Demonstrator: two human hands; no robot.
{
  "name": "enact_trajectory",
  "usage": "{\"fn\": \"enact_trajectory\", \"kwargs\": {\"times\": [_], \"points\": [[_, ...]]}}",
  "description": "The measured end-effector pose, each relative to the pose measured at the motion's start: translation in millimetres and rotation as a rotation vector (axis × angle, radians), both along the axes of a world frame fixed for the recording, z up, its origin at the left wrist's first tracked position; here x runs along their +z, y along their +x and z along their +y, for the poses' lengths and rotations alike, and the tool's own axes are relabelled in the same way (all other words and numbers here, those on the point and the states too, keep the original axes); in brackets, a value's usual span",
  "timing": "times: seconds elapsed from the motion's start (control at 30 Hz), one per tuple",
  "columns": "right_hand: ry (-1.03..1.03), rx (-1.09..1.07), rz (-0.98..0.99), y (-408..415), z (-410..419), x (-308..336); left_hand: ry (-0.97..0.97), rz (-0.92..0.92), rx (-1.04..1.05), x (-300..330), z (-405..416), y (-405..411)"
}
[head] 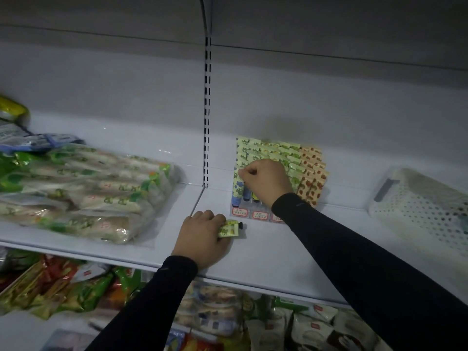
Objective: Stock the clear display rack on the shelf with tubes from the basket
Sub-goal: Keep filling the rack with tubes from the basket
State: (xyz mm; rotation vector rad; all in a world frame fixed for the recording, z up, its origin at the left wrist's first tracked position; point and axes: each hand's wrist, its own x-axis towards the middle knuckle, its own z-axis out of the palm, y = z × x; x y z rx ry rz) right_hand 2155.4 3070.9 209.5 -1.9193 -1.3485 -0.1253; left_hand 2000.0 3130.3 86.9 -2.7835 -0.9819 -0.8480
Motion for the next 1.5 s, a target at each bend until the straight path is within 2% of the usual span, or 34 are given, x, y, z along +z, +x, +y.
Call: {"fn": "enact_trajectory", "kwargs": {"times": [1.0, 1.3, 1.5], "points": [[0.003, -0.025, -0.110, 1, 12, 2, 0.007, -0.015, -0.026, 1, -1, -1], [-0.007, -0.035, -0.058, 1, 7, 4, 0.007, -0.004, -0.015, 1, -2, -1], [-0.006, -0.027, -0.101, 3, 4, 7, -0.003, 0.009, -0.002, 1, -3, -1]]}}
